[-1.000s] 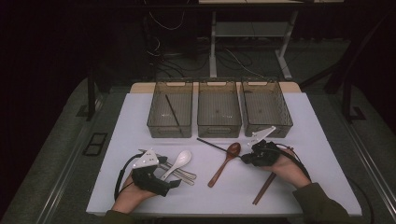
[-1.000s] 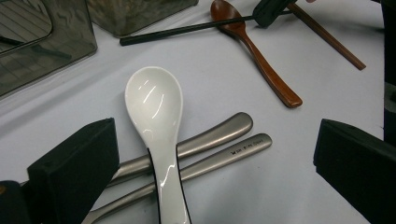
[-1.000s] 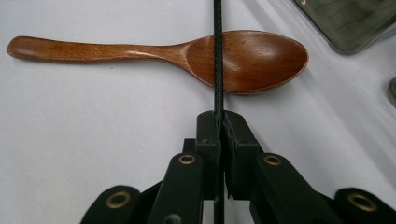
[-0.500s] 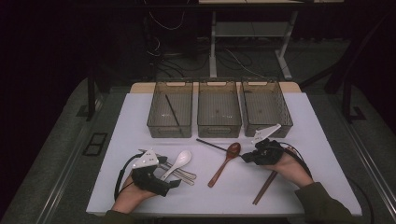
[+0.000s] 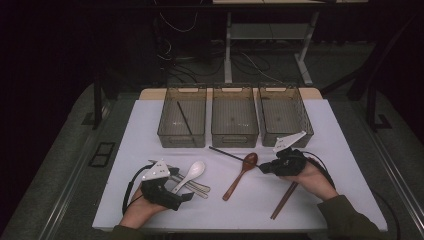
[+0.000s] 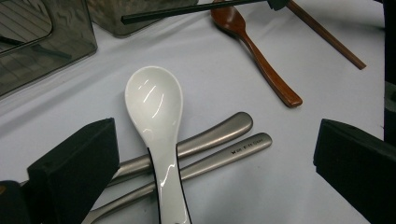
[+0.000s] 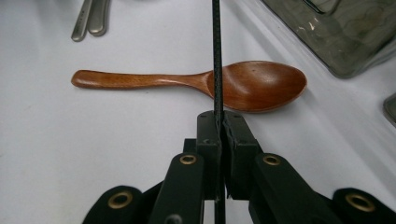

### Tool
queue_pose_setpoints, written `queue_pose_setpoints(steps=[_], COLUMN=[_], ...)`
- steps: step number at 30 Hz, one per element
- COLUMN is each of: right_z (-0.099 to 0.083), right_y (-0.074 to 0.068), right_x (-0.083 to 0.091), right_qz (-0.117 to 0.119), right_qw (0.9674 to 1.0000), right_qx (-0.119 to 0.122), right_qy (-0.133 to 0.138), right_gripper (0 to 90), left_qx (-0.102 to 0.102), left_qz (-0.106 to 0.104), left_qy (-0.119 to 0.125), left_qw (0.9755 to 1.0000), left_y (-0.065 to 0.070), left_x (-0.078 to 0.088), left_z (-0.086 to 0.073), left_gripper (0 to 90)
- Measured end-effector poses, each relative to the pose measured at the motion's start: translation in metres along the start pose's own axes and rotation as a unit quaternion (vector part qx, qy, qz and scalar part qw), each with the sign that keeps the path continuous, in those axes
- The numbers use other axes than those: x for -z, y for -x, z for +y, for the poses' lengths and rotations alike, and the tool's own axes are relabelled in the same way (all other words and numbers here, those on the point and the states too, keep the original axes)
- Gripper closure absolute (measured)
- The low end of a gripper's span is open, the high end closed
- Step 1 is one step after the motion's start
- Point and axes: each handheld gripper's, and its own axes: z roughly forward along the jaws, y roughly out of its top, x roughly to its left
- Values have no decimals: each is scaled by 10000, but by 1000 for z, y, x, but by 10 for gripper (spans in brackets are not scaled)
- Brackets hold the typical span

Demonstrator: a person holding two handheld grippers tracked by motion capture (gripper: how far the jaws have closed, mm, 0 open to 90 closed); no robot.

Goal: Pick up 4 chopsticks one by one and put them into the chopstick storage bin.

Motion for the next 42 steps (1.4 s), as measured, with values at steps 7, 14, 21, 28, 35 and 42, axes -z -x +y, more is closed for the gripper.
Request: queue_pose_setpoints(steps=[7, 14, 21, 28, 35, 42], right_z=[3, 8, 13, 21, 30, 44], right_y=[-3, -6, -8, -9, -8, -8], right_x=[3, 9, 14, 21, 24, 22], right_qz=[153, 243, 289, 264, 167, 65], right_qw=[9998, 9993, 9985, 9974, 9968, 9968], right_qx=[-17, -19, -55, -94, -135, -214], right_qy=[141, 300, 464, 662, 772, 774], right_gripper=[857, 857, 856, 856, 857, 857], left_qx=[-3, -4, -3, -8, -3, -5], left_qz=[5, 7, 21, 21, 21, 25], left_qy=[4, 3, 16, 15, 13, 12], left_qw=[10000, 10000, 10000, 10000, 10000, 10000], left_y=[0, 0, 0, 0, 0, 0], left_x=[0, 0, 0, 0, -1, -1], left_z=[0, 0, 0, 0, 0, 0], left_gripper=[0, 0, 0, 0, 0, 0])
